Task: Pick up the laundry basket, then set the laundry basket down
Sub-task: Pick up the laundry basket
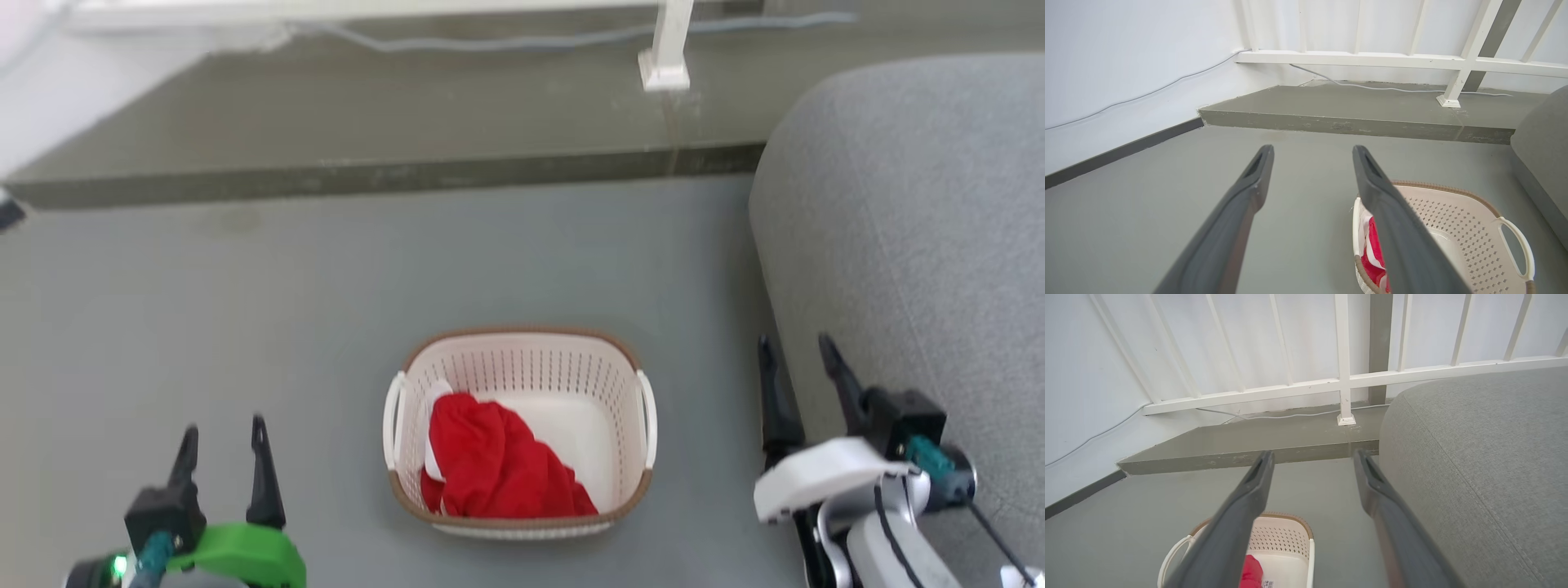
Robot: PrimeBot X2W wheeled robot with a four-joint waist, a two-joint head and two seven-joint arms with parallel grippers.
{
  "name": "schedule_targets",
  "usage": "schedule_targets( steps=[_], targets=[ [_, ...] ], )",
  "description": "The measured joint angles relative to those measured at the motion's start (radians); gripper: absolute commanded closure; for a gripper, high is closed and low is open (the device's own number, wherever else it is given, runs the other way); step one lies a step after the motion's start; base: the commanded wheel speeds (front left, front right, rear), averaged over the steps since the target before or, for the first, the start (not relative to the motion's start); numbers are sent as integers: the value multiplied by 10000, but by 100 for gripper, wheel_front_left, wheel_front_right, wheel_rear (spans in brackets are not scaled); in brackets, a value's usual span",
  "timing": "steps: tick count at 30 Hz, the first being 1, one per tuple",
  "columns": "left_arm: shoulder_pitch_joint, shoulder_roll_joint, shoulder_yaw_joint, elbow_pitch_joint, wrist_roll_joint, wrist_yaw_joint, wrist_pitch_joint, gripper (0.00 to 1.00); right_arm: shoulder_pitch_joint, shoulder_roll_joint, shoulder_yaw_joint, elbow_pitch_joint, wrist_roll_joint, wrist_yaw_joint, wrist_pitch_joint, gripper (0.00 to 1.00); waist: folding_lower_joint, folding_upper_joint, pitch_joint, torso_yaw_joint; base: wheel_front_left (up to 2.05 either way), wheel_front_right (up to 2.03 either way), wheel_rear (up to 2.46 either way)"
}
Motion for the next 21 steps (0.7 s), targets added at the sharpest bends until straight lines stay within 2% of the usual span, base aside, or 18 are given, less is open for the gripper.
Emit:
schedule_targets(
  steps=[11, 21],
  targets=[
    [1093, 42, -12, -355, -253, 100, 2, 0, 784, 36, 236, 21, 197, 0, 0, 0, 0, 0, -1268, 26, 0, 0, 0],
    [1474, 54, -40, -709, -253, 150, 2, 0, 1012, 38, 257, -123, 197, -2, 0, 0, 0, 0, -1520, -10, 0, 0, 0]
  ],
)
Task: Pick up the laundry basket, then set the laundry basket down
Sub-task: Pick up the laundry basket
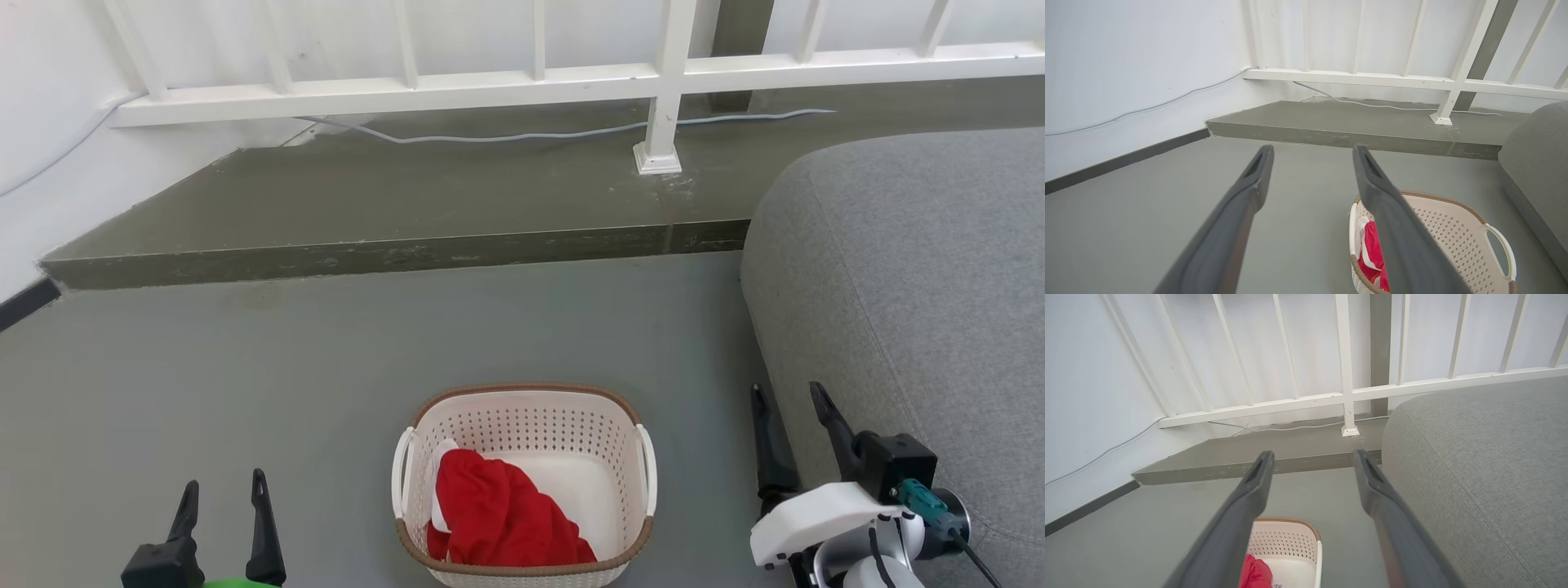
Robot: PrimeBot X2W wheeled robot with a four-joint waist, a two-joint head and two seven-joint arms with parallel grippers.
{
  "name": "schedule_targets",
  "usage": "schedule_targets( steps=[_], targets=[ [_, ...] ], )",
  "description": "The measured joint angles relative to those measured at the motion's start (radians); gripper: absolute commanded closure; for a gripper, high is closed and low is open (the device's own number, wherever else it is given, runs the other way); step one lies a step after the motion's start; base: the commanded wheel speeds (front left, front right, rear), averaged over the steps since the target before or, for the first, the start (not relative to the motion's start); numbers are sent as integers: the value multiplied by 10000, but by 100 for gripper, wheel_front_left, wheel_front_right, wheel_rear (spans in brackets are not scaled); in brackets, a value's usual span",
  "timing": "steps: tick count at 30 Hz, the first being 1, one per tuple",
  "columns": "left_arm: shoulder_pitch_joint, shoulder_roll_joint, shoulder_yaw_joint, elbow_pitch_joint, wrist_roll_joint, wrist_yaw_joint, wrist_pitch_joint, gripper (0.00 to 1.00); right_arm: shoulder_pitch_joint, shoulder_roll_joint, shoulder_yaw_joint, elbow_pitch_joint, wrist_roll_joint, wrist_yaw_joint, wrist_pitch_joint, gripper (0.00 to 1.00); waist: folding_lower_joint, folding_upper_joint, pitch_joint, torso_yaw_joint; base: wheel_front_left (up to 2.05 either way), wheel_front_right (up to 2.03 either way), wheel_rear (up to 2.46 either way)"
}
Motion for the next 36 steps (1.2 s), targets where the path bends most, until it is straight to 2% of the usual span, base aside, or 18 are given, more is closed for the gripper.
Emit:
schedule_targets(
  steps=[21, 29, 36],
  targets=[
    [349, 42, -148, -502, 2, 84, 0, 0, 81, 4, -2, -247, -23, -4, 0, 0, 0, 0, 376, -91, 0, 0, 0],
    [219, 52, -228, -552, 36, 82, 0, 0, -344, 4, 29, -140, -67, -4, 0, 0, 1, 0, 1090, -164, 0, 0, 0],
    [-819, 56, -336, -176, 86, 69, 0, 0, -1197, 2, 13, 497, -88, 6, 0, 0, 1, 0, 1972, -236, 0, 0, 0]
  ],
)
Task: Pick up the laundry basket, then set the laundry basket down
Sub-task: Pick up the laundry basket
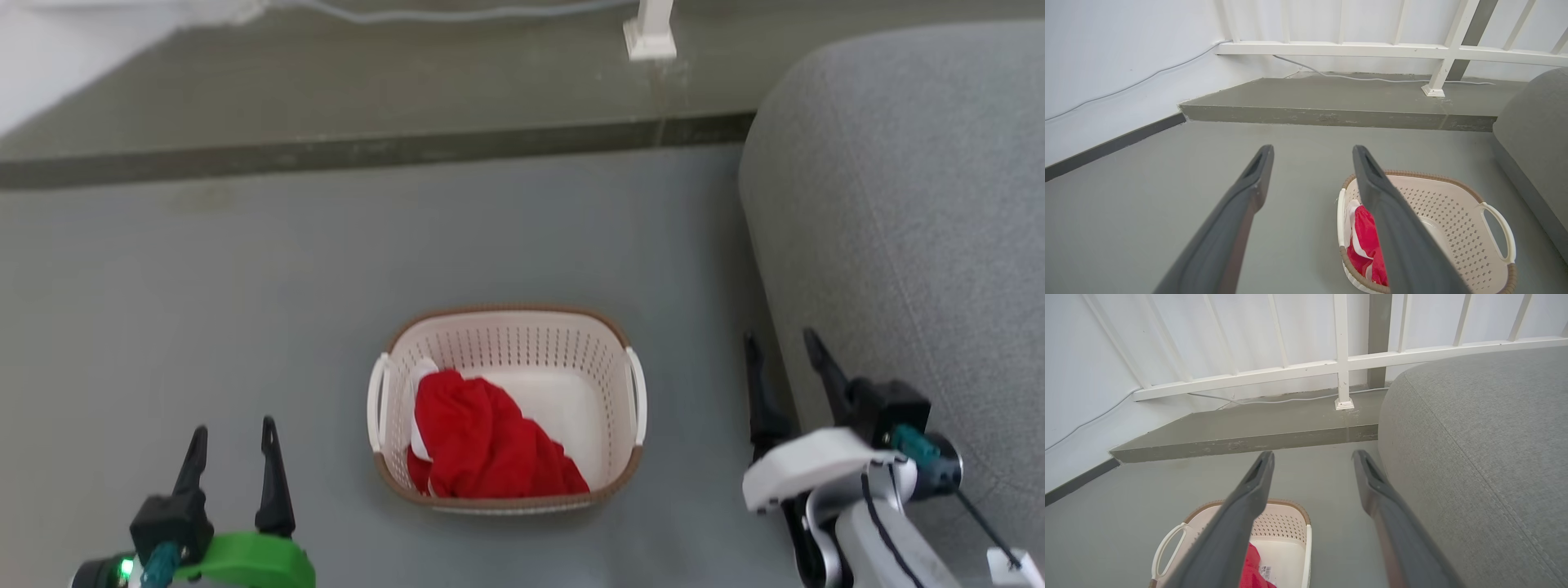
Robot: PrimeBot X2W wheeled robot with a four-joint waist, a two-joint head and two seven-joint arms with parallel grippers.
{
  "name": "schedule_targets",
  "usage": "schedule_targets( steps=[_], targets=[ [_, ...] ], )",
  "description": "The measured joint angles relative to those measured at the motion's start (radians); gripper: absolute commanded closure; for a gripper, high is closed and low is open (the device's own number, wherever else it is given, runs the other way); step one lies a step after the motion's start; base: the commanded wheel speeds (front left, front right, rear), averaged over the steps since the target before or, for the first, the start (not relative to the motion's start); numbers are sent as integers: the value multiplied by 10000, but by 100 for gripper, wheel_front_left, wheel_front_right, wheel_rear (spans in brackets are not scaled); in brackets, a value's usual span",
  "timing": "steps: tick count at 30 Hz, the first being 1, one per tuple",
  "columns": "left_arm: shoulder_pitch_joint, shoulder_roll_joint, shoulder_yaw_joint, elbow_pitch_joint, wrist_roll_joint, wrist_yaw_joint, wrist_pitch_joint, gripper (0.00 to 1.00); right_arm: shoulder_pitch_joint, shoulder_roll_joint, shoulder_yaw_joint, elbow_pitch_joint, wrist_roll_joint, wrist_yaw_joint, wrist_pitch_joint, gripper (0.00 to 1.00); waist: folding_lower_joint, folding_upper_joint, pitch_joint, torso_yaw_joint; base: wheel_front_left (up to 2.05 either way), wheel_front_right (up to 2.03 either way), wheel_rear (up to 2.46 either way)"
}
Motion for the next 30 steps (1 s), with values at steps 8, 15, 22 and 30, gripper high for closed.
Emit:
schedule_targets(
  steps=[8, 15, 22, 30],
  targets=[
    [-1047, -2, -176, 713, 0, -96, 19, 0, -1017, -12, -295, 571, 2, 0, 0, 0, 0, 0, 959, -52, 0, 0, 0],
    [-2043, -2, -336, 1666, 121, -251, 238, 0, -1879, -17, -272, 1689, 2, 176, 0, 0, 0, 0, 1943, -76, 0, 0, 0],
    [-3108, -13, -550, 2585, 336, -353, 418, 0, -2878, -44, -146, 2669, 23, 265, 109, 0, 1, 0, 2942, -47, 0, 0, 0],
    [-4301, -27, -652, 3373, 408, -451, 500, 0, -3933, -65, 59, 3503, 495, 265, 207, 0, 1, 0, 4086, 42, 0, 0, 0]
  ],
)
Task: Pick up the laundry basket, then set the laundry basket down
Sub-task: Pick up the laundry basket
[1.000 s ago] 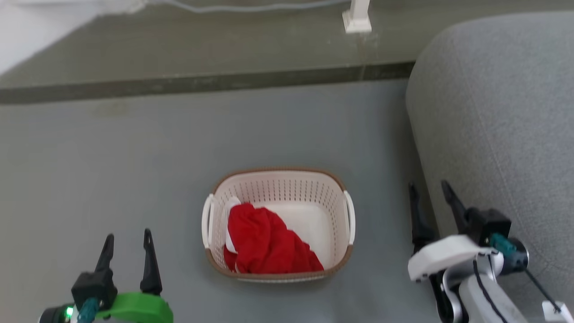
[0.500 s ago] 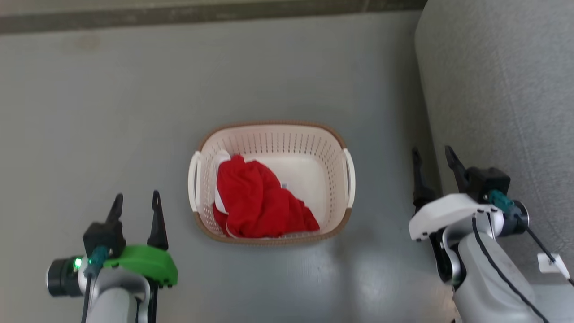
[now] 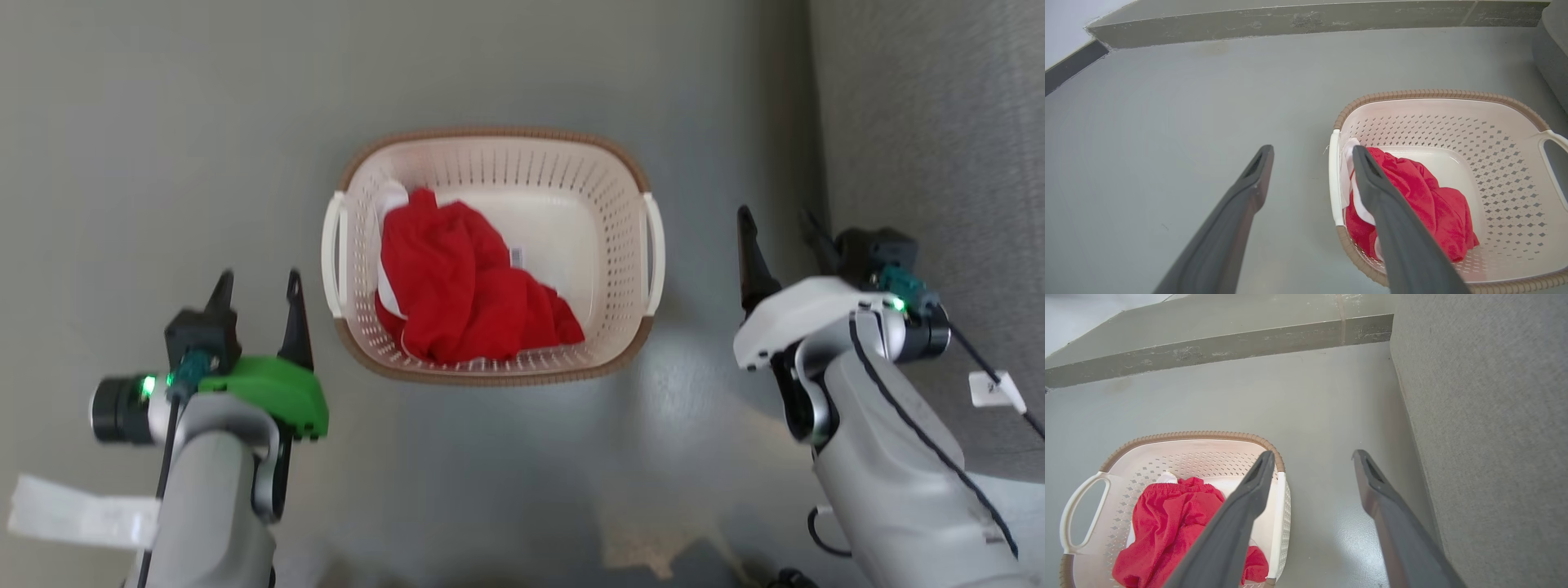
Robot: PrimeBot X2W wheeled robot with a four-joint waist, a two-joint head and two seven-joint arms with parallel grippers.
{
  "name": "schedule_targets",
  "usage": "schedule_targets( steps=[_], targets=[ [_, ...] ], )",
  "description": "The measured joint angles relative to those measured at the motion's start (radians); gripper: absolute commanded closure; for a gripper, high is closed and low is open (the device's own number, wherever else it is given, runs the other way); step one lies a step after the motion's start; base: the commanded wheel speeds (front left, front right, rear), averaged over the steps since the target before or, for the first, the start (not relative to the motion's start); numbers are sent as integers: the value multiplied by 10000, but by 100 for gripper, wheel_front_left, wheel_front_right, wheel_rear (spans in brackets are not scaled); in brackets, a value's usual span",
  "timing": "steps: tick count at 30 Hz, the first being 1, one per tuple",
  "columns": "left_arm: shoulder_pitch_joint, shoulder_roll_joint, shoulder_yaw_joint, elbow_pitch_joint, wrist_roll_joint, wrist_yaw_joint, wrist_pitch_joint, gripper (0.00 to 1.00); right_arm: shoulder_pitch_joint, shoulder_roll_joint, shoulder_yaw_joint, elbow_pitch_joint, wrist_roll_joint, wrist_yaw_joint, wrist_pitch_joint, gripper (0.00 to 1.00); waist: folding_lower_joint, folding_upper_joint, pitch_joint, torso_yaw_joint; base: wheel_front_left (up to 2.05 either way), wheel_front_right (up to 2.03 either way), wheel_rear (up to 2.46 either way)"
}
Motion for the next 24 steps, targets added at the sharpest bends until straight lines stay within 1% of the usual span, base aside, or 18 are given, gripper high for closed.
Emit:
schedule_targets(
  steps=[9, 13, 18, 24],
  targets=[
    [-1469, -46, -416, 562, 115, -236, -4, 0, -1353, -63, 324, 483, 320, 4, 56, 0, 0, 0, 1288, 128, 0, 0, 0],
    [-2069, -84, -573, 775, 119, -259, -21, 0, -1878, -86, 497, 669, 407, 6, 54, 0, 1, 0, 1865, 184, 0, 0, 0],
    [-2789, -111, -727, 1064, 119, -341, -155, 0, -2432, -102, 683, 959, 422, 79, 40, 0, 1, 0, 2571, 259, 0, 0, 0],
    [-3185, -132, -920, 1475, 102, -430, -293, 0, -2762, -115, 995, 1375, 495, 121, -46, 0, 1, 0, 3234, 368, 0, 0, 0]
  ],
)
